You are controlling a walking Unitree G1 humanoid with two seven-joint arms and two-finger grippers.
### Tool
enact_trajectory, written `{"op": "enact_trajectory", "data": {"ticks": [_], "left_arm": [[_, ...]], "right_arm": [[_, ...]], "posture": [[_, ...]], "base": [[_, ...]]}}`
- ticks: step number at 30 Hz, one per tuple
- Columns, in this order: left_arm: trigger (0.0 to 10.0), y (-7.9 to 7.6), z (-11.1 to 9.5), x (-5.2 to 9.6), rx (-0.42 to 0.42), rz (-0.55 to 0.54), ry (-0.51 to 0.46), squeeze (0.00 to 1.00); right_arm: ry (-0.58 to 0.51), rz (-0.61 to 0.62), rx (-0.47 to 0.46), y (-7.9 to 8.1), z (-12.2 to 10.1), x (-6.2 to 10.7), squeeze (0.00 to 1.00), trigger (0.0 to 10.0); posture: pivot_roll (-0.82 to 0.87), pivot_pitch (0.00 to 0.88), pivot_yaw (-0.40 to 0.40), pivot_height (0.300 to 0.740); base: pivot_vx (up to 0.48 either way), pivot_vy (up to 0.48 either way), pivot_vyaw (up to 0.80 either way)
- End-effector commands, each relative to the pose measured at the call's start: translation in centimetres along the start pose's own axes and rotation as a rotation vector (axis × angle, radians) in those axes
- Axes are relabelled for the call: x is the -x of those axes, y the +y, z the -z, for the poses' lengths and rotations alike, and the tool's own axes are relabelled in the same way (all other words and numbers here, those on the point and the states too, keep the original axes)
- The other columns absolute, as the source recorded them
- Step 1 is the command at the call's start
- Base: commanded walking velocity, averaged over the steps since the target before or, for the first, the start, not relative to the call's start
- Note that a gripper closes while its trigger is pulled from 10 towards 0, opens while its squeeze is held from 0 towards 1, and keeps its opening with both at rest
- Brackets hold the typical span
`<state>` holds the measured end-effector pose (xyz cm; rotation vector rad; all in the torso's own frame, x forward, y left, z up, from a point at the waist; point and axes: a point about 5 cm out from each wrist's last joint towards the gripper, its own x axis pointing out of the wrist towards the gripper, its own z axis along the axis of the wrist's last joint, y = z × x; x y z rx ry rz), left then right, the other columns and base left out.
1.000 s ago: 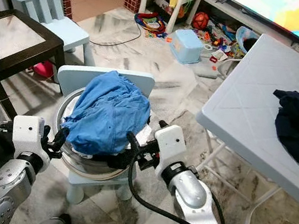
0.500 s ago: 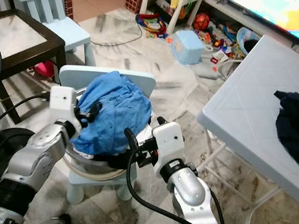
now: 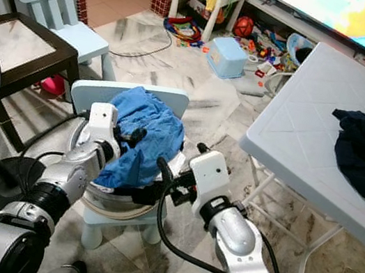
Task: Hang hanger
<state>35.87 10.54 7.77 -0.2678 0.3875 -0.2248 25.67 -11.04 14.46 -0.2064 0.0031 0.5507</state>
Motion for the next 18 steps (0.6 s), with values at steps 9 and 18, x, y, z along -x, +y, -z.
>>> {"op": "enact_trajectory", "data": {"ticks": [9, 18], "left_arm": [[0.0, 2.2, 2.4, 0.7, -0.004, -0.044, 0.069, 0.00], [0.0, 3.1, 3.0, 1.1, -0.010, -0.056, 0.083, 0.00]], "right_arm": [[-0.002, 0.001, 0.012, -0.3, -0.3, 0.2, 0.00, 10.0], [-0.002, -0.002, 0.011, -0.3, -0.3, 0.1, 0.00, 10.0]], "posture": [[-0.08, 0.125, -0.124, 0.740], [-0.07, 0.125, -0.126, 0.740]], "base": [[0.000, 0.000, 0.00], [0.000, 0.000, 0.00]]}}
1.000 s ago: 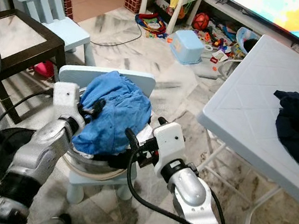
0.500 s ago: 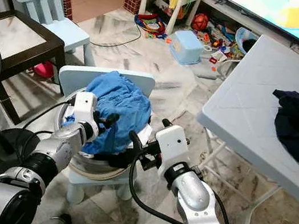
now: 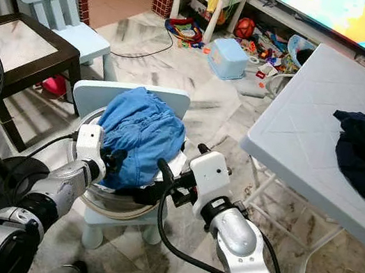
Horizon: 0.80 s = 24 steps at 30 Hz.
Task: Hang hanger
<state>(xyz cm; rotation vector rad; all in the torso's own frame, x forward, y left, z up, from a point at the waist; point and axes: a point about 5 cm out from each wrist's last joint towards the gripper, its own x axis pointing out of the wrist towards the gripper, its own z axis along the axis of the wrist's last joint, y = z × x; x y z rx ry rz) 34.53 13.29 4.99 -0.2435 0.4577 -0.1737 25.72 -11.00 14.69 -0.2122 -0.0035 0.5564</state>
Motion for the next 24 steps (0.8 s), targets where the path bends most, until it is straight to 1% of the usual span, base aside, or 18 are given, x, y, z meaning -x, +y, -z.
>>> {"op": "enact_trajectory", "data": {"ticks": [1, 6, 11, 15, 17, 23, 24], "left_arm": [[0.0, 0.0, 0.6, 0.0, -0.005, 0.004, 0.020, 0.00], [0.0, 0.5, 0.7, 0.2, -0.001, -0.004, 0.013, 0.00], [0.0, 1.9, 0.5, 0.8, 0.016, -0.044, -0.032, 0.00], [0.0, 2.4, 0.5, 1.0, 0.025, -0.062, -0.048, 0.00], [0.0, 3.2, 0.9, 1.7, 0.027, -0.085, -0.071, 0.00], [0.0, 4.2, 1.9, 3.0, 0.026, -0.118, -0.086, 0.00], [0.0, 4.3, 1.8, 3.2, 0.013, -0.122, -0.101, 0.00]], "right_arm": [[0.003, 0.002, 0.003, -0.2, -0.1, 0.1, 0.00, 10.0], [0.001, 0.008, 0.003, -0.3, -0.2, 0.2, 0.00, 10.0], [0.005, 0.013, 0.003, -0.4, 0.0, 0.3, 0.00, 10.0], [0.004, 0.011, 0.003, -0.3, -0.1, 0.2, 0.00, 10.0], [0.002, 0.008, 0.002, -0.3, -0.1, 0.2, 0.00, 10.0], [0.003, 0.005, 0.002, -0.4, 0.0, 0.1, 0.00, 10.0], [0.002, 0.003, 0.002, -0.4, -0.1, 0.1, 0.00, 10.0]], "posture": [[-0.07, 0.125, -0.126, 0.740], [-0.07, 0.126, -0.120, 0.740], [-0.06, 0.129, -0.124, 0.740], [-0.06, 0.129, -0.126, 0.740], [-0.05, 0.130, -0.130, 0.740], [-0.04, 0.133, -0.135, 0.740], [-0.04, 0.134, -0.136, 0.740]], "base": [[0.000, 0.000, 0.00], [0.000, 0.000, 0.00], [0.000, 0.000, 0.00], [0.000, 0.000, 0.00], [0.000, 0.000, 0.00], [0.000, 0.000, 0.00], [0.000, 0.000, 0.00]]}}
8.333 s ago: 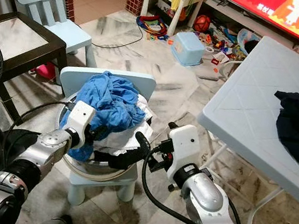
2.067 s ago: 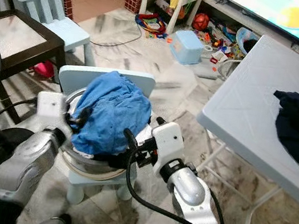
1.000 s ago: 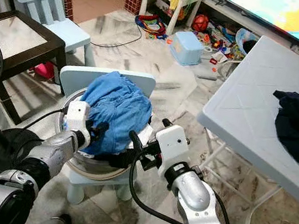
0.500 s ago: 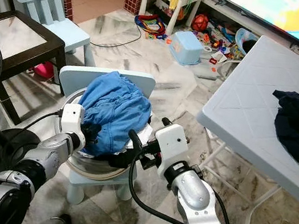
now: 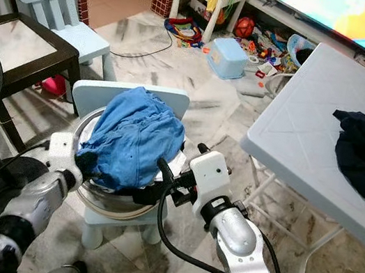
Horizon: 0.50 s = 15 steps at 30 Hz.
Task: Hang hanger
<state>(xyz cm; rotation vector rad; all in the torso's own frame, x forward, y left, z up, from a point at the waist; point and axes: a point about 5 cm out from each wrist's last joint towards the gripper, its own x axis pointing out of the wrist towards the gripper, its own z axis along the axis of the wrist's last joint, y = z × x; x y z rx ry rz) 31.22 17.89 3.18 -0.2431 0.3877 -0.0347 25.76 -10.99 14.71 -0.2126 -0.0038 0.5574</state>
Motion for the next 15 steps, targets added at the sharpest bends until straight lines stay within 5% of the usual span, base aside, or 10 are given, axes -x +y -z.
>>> {"op": "enact_trajectory", "data": {"ticks": [1, 2, 3, 4, 5, 10, 15], "left_arm": [[0.0, -0.2, -0.5, 0.1, -0.018, 0.002, -0.026, 0.00], [0.5, -1.0, -1.4, 0.1, -0.058, 0.040, -0.082, 0.00], [10.0, -1.6, -2.1, 0.0, -0.085, 0.054, -0.106, 0.74], [10.0, -2.0, -2.5, 0.0, -0.102, 0.061, -0.122, 0.74], [10.0, -3.1, -3.8, 0.0, -0.112, 0.085, -0.179, 1.00], [10.0, -4.8, -5.3, 1.5, -0.147, 0.090, -0.296, 1.00], [10.0, -5.0, -3.6, 6.4, -0.239, 0.068, -0.373, 1.00]], "right_arm": [[0.002, 0.003, 0.002, -0.3, 0.0, 0.1, 0.00, 10.0], [0.000, -0.001, 0.002, -0.2, -0.1, -0.1, 0.00, 10.0], [-0.002, -0.004, 0.003, -0.2, -0.1, -0.2, 0.00, 10.0], [-0.003, -0.005, 0.003, -0.2, -0.1, -0.2, 0.00, 10.0], [-0.006, -0.007, 0.013, -0.2, -0.2, -0.2, 0.00, 10.0], [-0.003, 0.006, 0.014, -0.6, -0.1, -0.1, 0.00, 10.0], [-0.008, 0.010, -0.007, 0.0, 0.1, -0.4, 0.00, 10.0]], "posture": [[-0.04, 0.134, -0.136, 0.740], [-0.03, 0.132, -0.139, 0.740], [-0.03, 0.129, -0.140, 0.740], [-0.03, 0.129, -0.140, 0.740], [-0.03, 0.129, -0.140, 0.740], [-0.02, 0.122, -0.133, 0.740], [0.02, 0.132, -0.132, 0.740]], "base": [[0.000, 0.000, 0.00], [0.000, 0.000, 0.00], [0.000, 0.000, 0.00], [0.000, 0.000, 0.00], [0.000, 0.000, 0.00], [0.000, 0.000, 0.00], [0.000, 0.000, 0.00]]}}
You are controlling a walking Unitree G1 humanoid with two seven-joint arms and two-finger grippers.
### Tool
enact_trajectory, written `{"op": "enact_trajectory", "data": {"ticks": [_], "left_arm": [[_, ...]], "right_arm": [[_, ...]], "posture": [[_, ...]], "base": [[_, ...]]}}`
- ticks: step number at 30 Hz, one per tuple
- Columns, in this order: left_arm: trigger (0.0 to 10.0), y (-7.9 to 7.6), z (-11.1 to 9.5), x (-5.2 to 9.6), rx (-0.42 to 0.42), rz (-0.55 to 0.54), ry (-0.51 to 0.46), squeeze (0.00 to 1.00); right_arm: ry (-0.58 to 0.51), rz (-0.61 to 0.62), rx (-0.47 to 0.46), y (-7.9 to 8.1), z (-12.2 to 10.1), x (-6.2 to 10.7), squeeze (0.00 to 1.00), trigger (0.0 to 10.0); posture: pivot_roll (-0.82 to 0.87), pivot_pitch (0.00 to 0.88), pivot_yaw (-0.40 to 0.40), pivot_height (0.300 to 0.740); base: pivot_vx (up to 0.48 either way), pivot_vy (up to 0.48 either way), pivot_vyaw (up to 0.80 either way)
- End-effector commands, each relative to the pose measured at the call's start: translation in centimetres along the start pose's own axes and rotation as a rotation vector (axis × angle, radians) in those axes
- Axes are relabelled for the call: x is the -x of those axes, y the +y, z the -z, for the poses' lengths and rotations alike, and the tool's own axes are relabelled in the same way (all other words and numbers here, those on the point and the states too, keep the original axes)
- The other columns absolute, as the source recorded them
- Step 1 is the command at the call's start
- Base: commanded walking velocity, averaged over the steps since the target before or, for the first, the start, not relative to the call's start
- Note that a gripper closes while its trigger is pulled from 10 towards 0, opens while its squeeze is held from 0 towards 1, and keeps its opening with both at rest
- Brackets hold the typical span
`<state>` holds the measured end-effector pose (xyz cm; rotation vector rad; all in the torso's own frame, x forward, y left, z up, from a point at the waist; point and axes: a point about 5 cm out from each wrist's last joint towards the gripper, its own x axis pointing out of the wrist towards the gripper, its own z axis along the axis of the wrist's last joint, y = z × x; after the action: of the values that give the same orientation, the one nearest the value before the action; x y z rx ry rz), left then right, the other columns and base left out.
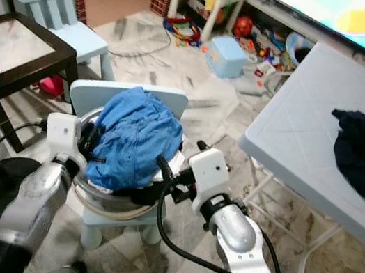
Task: Hang hanger
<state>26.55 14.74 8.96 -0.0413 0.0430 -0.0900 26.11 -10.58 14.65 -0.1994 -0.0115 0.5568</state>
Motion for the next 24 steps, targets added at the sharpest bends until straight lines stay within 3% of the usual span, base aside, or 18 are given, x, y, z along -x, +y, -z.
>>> {"op": "enact_trajectory", "data": {"ticks": [1, 3, 7, 13, 17, 21, 22, 24], "left_arm": [[10.0, -0.3, -1.0, 0.3, -0.031, 0.009, -0.040, 1.00], [10.0, 0.2, -0.7, 1.8, -0.039, -0.026, -0.027, 1.00], [10.0, 0.6, -1.1, 2.1, -0.056, -0.049, -0.024, 1.00], [10.0, 0.8, -2.7, 1.2, -0.082, -0.052, -0.063, 1.00], [10.0, 0.4, -2.7, 1.4, -0.102, -0.021, -0.051, 1.00], [10.0, 0.1, -2.7, 1.5, -0.089, 0.007, -0.046, 1.00], [10.0, -0.2, -2.6, 1.5, -0.095, 0.009, -0.031, 0.00], [10.0, -0.3, -2.5, 1.6, -0.101, 0.006, -0.018, 0.00]], "right_arm": [[0.001, 0.008, 0.000, -0.1, 0.1, 0.0, 0.00, 10.0], [-0.006, 0.000, -0.006, 0.1, 0.1, -0.2, 0.00, 10.0], [-0.010, -0.004, -0.016, 0.1, 0.2, -0.4, 0.00, 10.0], [-0.012, 0.041, -0.032, -0.8, 0.2, -0.6, 0.00, 10.0], [-0.007, 0.100, -0.092, -1.2, 0.6, -0.5, 0.00, 10.0], [-0.005, 0.121, -0.078, -1.3, 0.7, -0.5, 0.00, 10.0], [-0.003, 0.164, -0.162, -1.6, 1.0, -0.5, 0.00, 10.0], [0.003, 0.203, -0.235, -1.9, 1.5, -0.6, 0.00, 10.0]], "posture": [[0.02, 0.132, -0.132, 0.740], [0.05, 0.134, -0.140, 0.740], [0.06, 0.132, -0.142, 0.740], [0.06, 0.131, -0.136, 0.740], [0.06, 0.128, -0.129, 0.740], [0.07, 0.126, -0.129, 0.740], [0.08, 0.120, -0.130, 0.740], [0.09, 0.116, -0.129, 0.740]], "base": [[0.000, 0.000, 0.00], [0.000, 0.000, 0.00], [0.000, 0.000, 0.00], [0.000, 0.000, 0.00], [0.000, 0.000, 0.00], [0.000, 0.000, 0.00], [0.000, 0.000, 0.00], [0.000, 0.000, 0.00]]}}
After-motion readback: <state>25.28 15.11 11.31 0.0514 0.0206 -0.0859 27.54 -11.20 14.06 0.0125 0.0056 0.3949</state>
